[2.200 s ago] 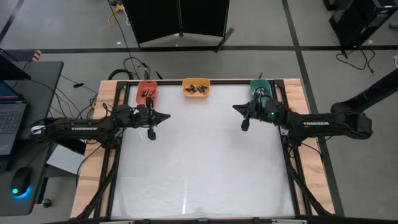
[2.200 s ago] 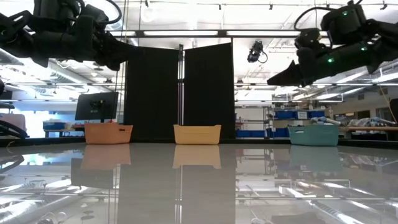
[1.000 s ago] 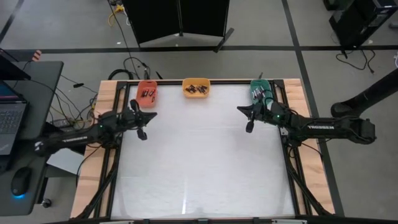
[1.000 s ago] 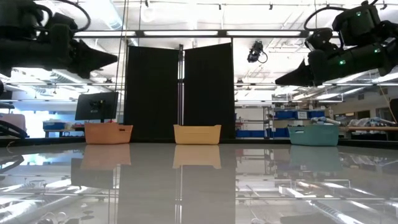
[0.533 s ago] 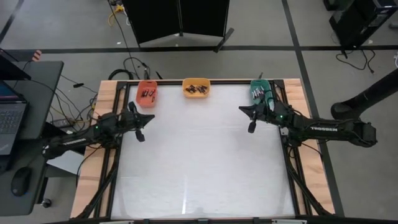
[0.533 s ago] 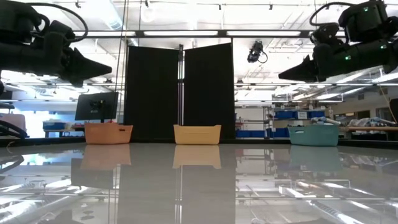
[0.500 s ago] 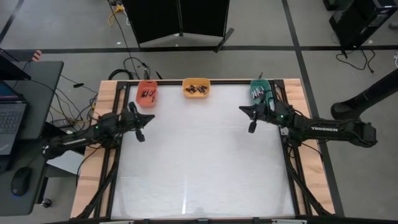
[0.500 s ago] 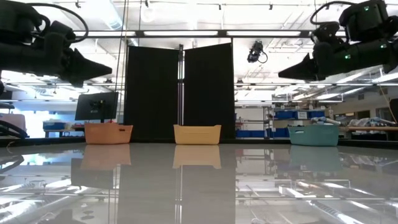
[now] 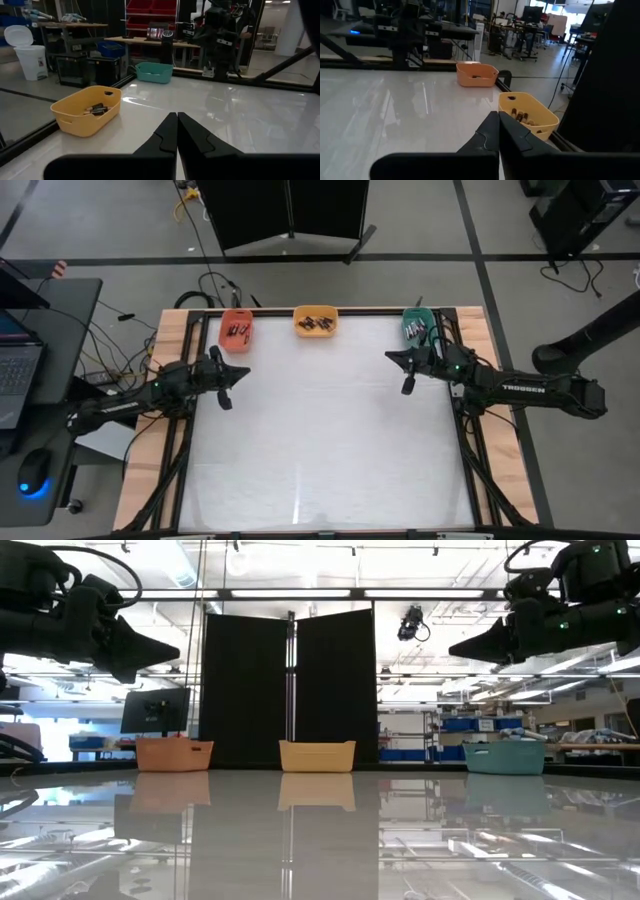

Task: Sort batteries
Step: Return to Home Position

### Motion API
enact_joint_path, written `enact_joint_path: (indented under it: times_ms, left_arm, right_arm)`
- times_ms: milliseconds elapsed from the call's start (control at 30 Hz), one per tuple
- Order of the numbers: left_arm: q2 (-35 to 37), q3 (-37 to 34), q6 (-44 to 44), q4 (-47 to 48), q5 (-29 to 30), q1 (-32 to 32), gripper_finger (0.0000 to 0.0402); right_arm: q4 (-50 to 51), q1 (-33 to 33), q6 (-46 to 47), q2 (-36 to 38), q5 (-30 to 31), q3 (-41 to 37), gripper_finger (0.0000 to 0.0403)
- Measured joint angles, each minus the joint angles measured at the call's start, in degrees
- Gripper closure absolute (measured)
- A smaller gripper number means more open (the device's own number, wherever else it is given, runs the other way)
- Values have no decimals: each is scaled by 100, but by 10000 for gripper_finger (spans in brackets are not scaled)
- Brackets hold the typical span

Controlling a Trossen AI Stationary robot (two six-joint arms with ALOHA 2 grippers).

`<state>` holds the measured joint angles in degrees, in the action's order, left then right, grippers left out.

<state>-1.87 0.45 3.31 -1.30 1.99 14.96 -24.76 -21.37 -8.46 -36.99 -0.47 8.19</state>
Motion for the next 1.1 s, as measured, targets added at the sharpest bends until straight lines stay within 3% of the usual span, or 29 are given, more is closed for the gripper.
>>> enact_joint_path:
  times_ms: [233,500,800,933,1100]
  left_arm:
    - [0,0,0,-27,-1,0,386]
    - [1,0,-2,-57,-10,0,385]
    - [1,0,-2,-54,-10,0,385]
    - [2,-1,-2,-52,-10,0,385]
    - [2,-2,-2,-54,-10,0,385]
  right_arm:
    - [-1047,156,162,357,-32,-747,397]
    - [489,302,563,1486,-67,-785,397]
    - [2306,320,620,3360,691,-767,398]
    - [2313,245,535,3465,678,-767,398]
    - [2322,-56,873,3061,688,-767,397]
